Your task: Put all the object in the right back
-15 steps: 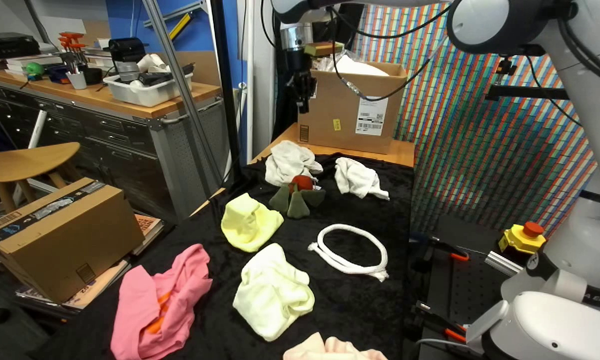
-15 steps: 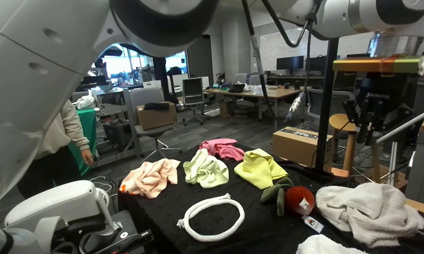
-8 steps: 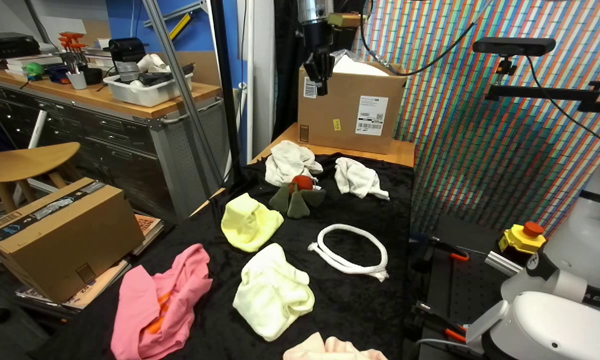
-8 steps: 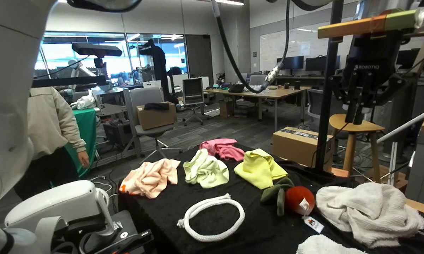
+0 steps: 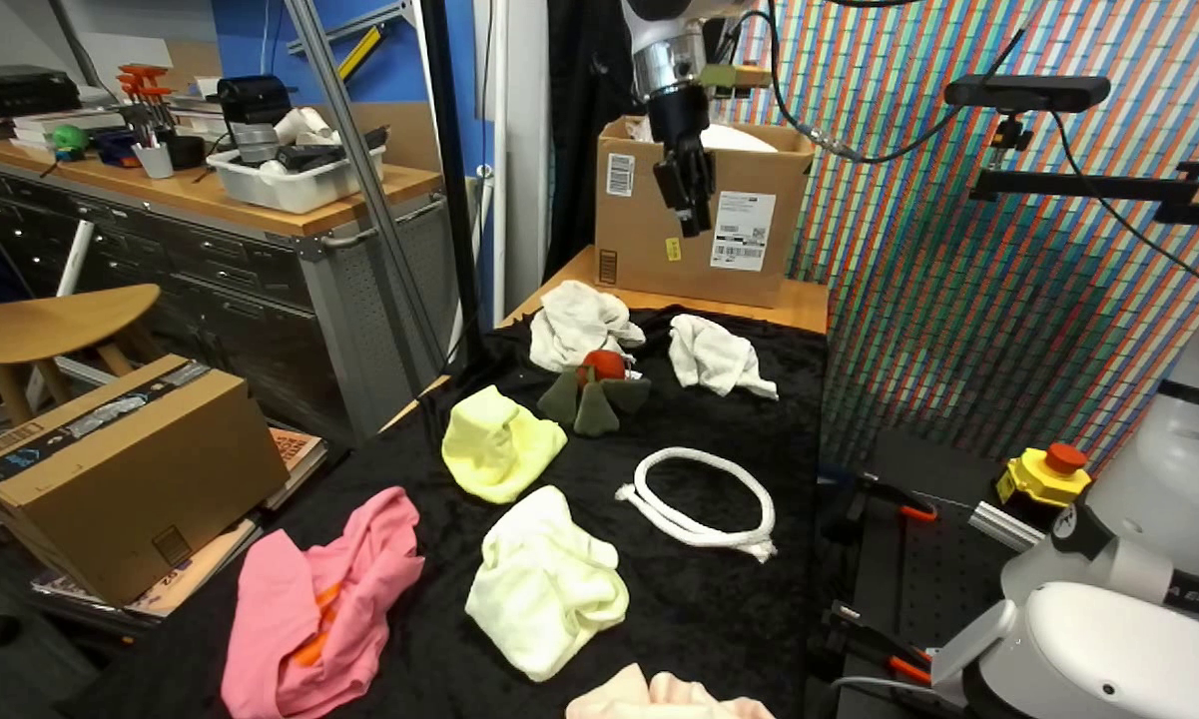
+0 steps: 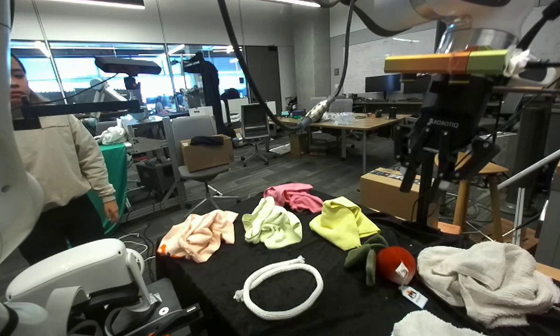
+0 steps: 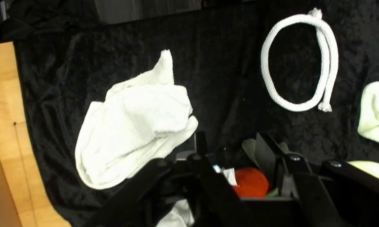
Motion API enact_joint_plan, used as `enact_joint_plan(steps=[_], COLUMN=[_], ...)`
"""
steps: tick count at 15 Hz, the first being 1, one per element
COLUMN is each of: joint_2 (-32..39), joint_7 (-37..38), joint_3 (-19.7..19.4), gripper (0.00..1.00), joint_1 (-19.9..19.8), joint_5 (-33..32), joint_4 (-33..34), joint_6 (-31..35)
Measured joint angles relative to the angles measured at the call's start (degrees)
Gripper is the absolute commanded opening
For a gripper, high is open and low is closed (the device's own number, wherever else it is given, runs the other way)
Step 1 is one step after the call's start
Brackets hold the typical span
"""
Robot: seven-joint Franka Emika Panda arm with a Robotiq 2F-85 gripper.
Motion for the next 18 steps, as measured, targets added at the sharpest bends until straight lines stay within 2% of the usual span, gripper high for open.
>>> enact_joint_plan(steps=[3, 4, 10, 18], joint_2=[-0.2, -0.1, 2.0, 9.5], joint_7=[-1.9, -2.6, -4.6, -3.2], joint_3=[0.0, 0.0, -0.4, -2.1], gripper=[0.96, 1.00, 1.00, 1.00], joint_1=[0.0, 0.0, -0.2, -1.0], joint_5=[0.9, 1.6, 5.4, 6.4], joint_4=[-6.4, -8.4, -15.8, -16.4], joint_6=[1.2, 2.0, 8.4, 21.3])
